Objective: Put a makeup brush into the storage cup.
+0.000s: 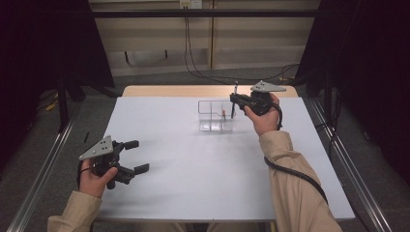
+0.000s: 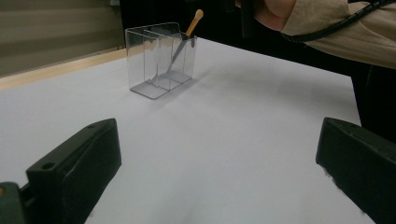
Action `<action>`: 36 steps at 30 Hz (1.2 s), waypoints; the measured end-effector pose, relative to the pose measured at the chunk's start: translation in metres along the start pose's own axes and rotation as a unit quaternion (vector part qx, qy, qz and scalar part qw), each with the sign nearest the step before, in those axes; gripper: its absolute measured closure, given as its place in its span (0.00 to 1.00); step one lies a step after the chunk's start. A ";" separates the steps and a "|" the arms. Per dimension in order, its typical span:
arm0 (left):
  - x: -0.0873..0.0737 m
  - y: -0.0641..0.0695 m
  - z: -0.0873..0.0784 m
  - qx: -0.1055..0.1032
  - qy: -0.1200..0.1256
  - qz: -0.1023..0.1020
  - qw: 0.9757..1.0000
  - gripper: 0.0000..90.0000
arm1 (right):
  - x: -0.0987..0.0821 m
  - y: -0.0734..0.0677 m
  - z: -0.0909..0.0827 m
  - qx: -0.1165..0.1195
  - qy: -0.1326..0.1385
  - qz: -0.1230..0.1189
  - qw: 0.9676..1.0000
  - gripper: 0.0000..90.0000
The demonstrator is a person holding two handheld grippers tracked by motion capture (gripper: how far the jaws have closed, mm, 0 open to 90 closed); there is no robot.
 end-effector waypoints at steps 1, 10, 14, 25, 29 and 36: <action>0.000 0.000 0.000 0.000 0.000 0.000 1.000 0.00 | -0.001 0.000 0.000 -0.001 -0.001 0.000 1.000 0.94; 0.000 0.000 0.000 0.001 0.000 0.001 1.000 0.00 | -0.004 0.002 -0.001 -0.002 -0.003 0.002 1.000 0.94; 0.000 -0.001 0.000 0.002 -0.001 0.002 1.000 0.00 | -0.006 0.002 0.000 -0.001 -0.004 0.001 1.000 0.94; -0.001 -0.001 0.000 0.002 -0.003 0.004 1.000 0.00 | -0.009 0.002 0.000 0.002 -0.006 0.002 1.000 0.94; -0.001 0.000 0.000 0.002 -0.003 0.003 1.000 0.00 | -0.009 0.001 0.000 0.003 -0.007 0.003 1.000 0.93; -0.001 -0.001 0.002 0.000 -0.004 0.003 1.000 0.00 | -0.006 -0.002 -0.003 0.013 0.006 0.014 1.000 0.57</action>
Point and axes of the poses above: each handheld gripper's, and its own axes: z roughly forward along the jaws, x roughly out of its top, y roughly to its right, the point moved 9 cm from there along z, roughly forward along the jaws, and after that the axes turned 6 degrees about z, right-handed, at the moved point
